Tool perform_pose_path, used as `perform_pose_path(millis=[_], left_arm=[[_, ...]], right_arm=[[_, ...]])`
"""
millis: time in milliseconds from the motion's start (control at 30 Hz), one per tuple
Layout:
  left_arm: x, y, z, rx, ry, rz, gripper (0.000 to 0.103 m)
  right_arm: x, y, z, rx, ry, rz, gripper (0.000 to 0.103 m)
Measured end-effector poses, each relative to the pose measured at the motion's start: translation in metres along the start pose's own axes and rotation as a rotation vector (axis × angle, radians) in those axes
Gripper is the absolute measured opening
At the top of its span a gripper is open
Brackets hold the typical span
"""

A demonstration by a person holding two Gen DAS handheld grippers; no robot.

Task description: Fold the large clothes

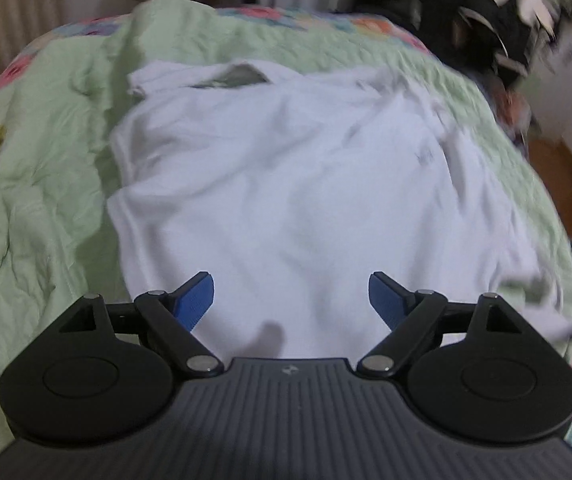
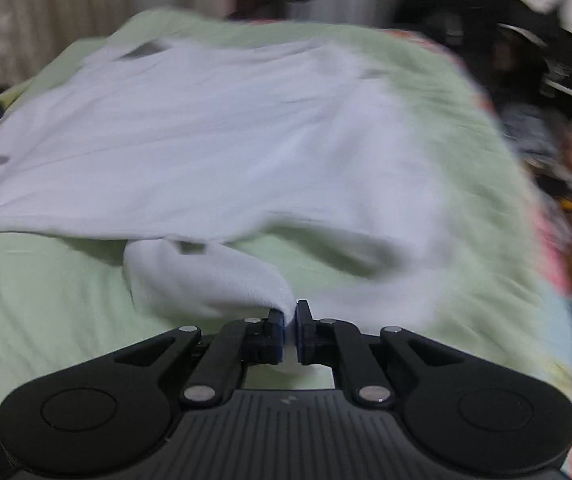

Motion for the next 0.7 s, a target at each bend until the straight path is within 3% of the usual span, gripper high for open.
perform_pose_path(millis=[67,133,200,300,367,467,533,633,700], left_arm=[[0.001,-0.005,0.005,-0.011,0.004,0.005,0.085],[0.001,-0.009,0.01,-0.023,0.009,0.01,0.085],[-0.008,-0.007,0.04,-0.097,0.066,-0.039,0.085],[-0.019,0.007,0.089,-0.203,0.161,-0.135,0.086],[-0.026,0.02,0.126,-0.281,0.219,-0.192,0.088],[-0.049,0.052,0.184,-0.375,0.306,-0.329,0.09],[-0.064,0.073,0.221,-0.432,0.36,-0.42,0.09],[-0.092,0.099,0.253,-0.411,0.39,-0.539,0.09],[-0.103,0.105,0.263,-0.38,0.404,-0.575,0.09]], right_arm=[[0.027,0.015,0.033,-0.118,0.039,0.009,0.006],[0.053,0.036,0.075,-0.223,0.148,0.001,0.006],[0.06,0.055,0.102,-0.288,0.221,-0.05,0.009],[0.056,0.084,0.122,-0.381,0.305,-0.172,0.028],[0.058,0.09,0.123,-0.391,0.382,-0.206,0.039],[0.068,0.076,0.107,-0.396,0.339,-0.142,0.052],[0.074,0.062,0.09,-0.392,0.269,-0.084,0.07],[0.069,0.054,0.065,-0.38,0.168,-0.083,0.071],[0.057,0.055,0.051,-0.385,0.123,-0.102,0.071]])
Point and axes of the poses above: each gripper's, at about its wrist camera, not at the fingertips, and x roughly against the way its jaws point, z to its right, y to its underside, the point moved 9 cm from there along -x, roughly the way its jaws point, and after that the axes turned 7 degrees about x, right-handed, at the moved point
